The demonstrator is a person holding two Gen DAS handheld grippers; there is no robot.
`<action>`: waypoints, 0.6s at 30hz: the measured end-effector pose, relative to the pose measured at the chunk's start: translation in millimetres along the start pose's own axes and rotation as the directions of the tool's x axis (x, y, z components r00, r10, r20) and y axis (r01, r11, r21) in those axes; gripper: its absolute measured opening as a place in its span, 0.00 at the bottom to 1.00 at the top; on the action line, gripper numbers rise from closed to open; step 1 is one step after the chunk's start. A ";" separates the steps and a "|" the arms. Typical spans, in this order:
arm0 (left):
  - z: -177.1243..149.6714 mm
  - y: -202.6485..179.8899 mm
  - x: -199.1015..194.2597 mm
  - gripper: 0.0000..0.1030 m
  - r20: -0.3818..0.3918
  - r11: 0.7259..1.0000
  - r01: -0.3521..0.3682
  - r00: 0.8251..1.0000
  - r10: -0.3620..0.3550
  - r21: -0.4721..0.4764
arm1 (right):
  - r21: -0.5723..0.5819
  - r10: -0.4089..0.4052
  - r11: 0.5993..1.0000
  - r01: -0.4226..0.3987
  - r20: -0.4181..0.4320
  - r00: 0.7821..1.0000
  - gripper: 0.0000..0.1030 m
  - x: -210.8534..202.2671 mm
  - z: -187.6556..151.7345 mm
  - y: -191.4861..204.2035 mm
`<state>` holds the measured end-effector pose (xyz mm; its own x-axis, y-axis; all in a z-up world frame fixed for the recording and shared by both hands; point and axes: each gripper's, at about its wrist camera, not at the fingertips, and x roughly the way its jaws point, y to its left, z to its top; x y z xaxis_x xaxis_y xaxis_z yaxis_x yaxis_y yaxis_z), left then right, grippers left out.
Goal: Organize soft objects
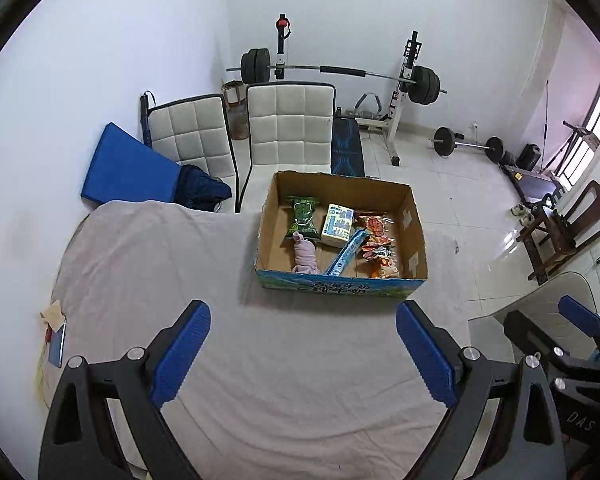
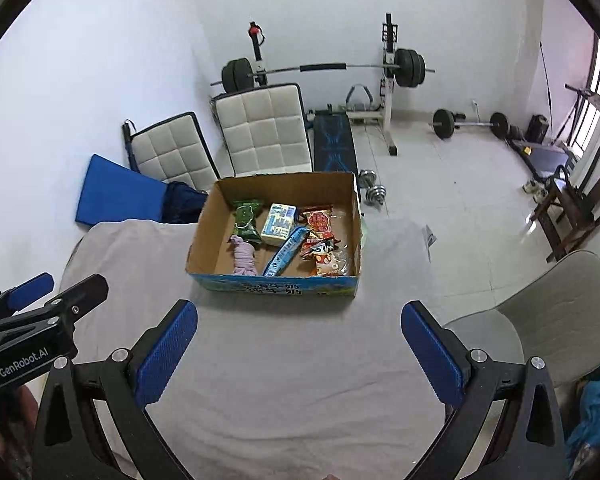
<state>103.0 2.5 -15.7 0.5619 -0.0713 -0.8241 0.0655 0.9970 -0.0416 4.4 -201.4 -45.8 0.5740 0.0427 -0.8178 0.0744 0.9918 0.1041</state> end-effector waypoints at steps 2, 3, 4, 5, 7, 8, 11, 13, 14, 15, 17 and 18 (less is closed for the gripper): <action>-3.1 -1.5 -11.2 0.93 0.014 1.000 -0.001 1.000 0.001 0.005 | -0.004 0.008 1.000 -0.008 0.000 1.000 1.00 -14.5 -5.3 1.3; -4.6 -2.5 -15.5 0.93 0.020 1.000 -0.002 1.000 0.002 0.009 | -0.008 0.007 1.000 -0.007 0.001 1.000 1.00 -21.6 -8.0 1.7; -5.9 -3.9 -20.3 0.93 0.025 1.000 -0.003 1.000 0.003 0.015 | -0.011 0.004 1.000 -0.004 0.003 1.000 1.00 -27.7 -10.5 2.3; -8.1 -3.8 -23.4 0.93 0.028 1.000 -0.003 1.000 0.002 0.016 | -0.014 0.003 1.000 -0.003 0.004 1.000 1.00 -31.3 -11.4 2.1; -12.6 -4.5 -31.1 0.93 0.036 1.000 -0.001 0.999 0.000 0.015 | -0.022 -0.002 1.000 0.003 0.003 1.000 1.00 -42.5 -16.0 3.4; -14.5 -4.6 -34.4 0.93 0.036 1.000 -0.001 0.999 0.000 0.014 | -0.023 -0.003 1.000 0.003 0.002 1.000 1.00 -44.6 -15.7 3.1; -17.5 -4.4 -38.7 0.93 0.035 1.000 0.009 0.999 -0.010 0.012 | -0.031 -0.013 0.999 0.014 0.006 1.000 1.00 -54.6 -19.0 4.3; -18.4 -4.5 -40.2 0.93 0.042 1.000 0.006 0.999 -0.006 0.012 | -0.030 -0.016 0.999 0.016 0.015 1.000 1.00 -61.5 -18.8 3.8; -18.8 -4.5 -42.7 0.93 0.048 1.000 0.002 0.999 -0.003 0.011 | -0.030 -0.019 0.999 0.020 0.020 1.000 1.00 -61.2 -15.7 3.0; -18.3 -4.1 -43.5 0.93 0.053 1.000 0.000 0.999 -0.001 0.010 | -0.031 -0.026 0.999 0.027 0.029 0.999 1.00 -63.9 -14.7 3.0; -16.9 -3.3 -46.3 0.93 0.066 1.000 -0.002 0.998 0.002 0.005 | -0.028 -0.031 0.999 0.033 0.048 0.998 1.00 -66.5 -10.6 2.8; -15.6 -2.7 -47.4 0.93 0.072 1.000 -0.005 0.997 0.004 0.004 | -0.029 -0.034 0.999 0.036 0.054 0.998 1.00 -68.0 -9.1 2.8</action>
<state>63.4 3.6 14.6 0.6200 -0.0689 -0.7816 0.0663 0.9972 -0.0353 -41.9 -200.4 4.9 0.6140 0.0020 -0.7893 0.0716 0.9957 0.0583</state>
